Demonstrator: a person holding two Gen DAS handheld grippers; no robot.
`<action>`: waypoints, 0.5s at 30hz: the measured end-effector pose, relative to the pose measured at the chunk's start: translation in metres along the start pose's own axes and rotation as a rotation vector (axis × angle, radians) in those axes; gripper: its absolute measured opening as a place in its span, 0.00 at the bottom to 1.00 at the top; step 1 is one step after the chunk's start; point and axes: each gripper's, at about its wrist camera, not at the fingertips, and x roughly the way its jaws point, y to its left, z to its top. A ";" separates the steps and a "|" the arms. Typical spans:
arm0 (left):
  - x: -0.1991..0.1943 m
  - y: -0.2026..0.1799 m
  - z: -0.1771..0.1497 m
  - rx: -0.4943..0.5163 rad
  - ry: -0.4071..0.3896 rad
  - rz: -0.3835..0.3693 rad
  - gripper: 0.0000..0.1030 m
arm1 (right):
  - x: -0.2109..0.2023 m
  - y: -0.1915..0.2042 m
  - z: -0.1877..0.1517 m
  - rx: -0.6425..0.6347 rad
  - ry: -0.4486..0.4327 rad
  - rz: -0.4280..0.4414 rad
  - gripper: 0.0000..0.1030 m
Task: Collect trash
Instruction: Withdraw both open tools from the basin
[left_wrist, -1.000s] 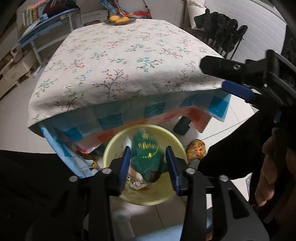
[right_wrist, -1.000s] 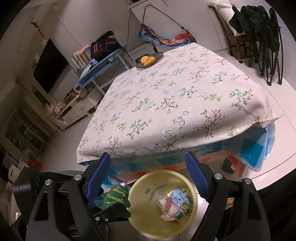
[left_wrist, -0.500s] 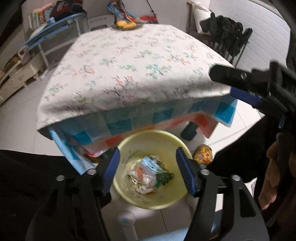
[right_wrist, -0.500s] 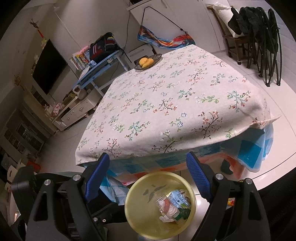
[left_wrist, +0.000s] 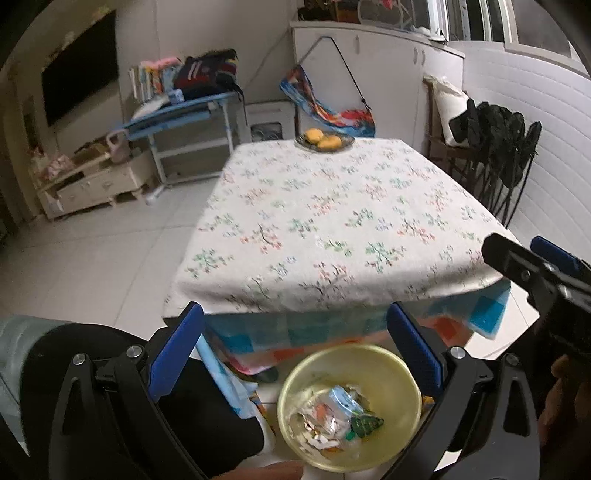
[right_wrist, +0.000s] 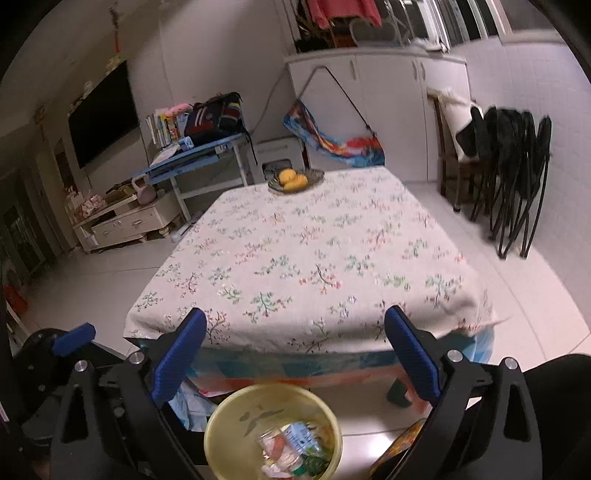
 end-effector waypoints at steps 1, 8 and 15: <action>-0.001 0.001 0.001 -0.001 -0.003 0.004 0.93 | 0.000 0.000 0.000 -0.005 -0.003 0.001 0.91; -0.002 0.001 0.004 0.007 -0.012 0.018 0.93 | 0.003 -0.004 0.001 0.004 -0.002 -0.008 0.92; -0.012 0.003 0.006 0.006 -0.103 0.044 0.93 | 0.003 -0.005 0.001 0.007 -0.006 -0.023 0.92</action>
